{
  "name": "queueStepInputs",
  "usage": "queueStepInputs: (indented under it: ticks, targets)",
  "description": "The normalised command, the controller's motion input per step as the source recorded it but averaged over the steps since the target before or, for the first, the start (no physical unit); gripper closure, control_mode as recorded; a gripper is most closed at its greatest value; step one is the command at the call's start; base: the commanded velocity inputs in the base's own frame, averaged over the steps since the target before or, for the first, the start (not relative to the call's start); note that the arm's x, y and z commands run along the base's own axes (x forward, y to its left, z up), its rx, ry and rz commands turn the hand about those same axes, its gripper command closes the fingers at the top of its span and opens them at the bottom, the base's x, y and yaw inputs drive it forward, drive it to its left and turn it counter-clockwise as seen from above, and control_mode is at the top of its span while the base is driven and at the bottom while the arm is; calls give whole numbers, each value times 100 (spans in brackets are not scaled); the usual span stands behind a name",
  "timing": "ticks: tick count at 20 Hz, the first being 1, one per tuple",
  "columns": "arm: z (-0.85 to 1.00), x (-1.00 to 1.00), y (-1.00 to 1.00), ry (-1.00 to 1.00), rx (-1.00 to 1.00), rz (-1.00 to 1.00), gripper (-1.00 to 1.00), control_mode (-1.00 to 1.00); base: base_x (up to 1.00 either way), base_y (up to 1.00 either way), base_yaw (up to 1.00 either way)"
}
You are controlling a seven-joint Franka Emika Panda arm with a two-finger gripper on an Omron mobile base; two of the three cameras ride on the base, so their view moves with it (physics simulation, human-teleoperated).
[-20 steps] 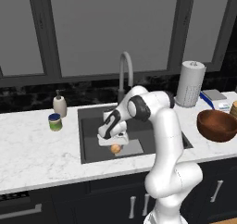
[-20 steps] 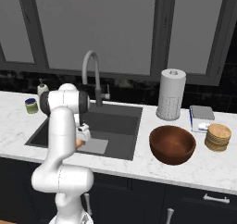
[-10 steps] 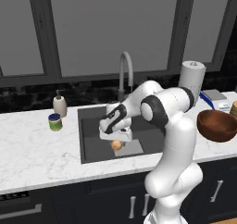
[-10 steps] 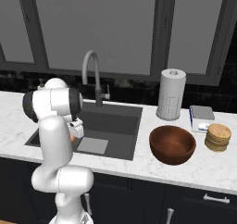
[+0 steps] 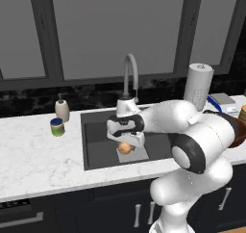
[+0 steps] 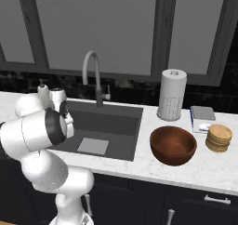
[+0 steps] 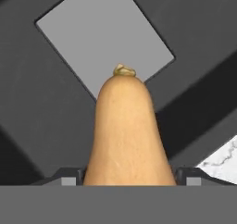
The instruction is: Pick the squash from the sink and place it in the bowl. Then pick the bowl and place it in the microwave. Then close the microwave door and press the start button.
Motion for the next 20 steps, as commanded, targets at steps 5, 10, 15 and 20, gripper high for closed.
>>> queueStepInputs:
  ticks: [5, 10, 15, 20]
  targets:
    - [100, -84, -12, -14, 0, -15, 100, -100, 0, 0, 0]
    - [77, -84, -39, -9, 0, -11, 100, -100, 0, 0, 0]
    - [42, -82, -76, -13, 0, -3, 100, -100, 0, 0, 0]
    - [22, -69, -88, -10, 0, -3, 100, -100, 0, 0, 0]
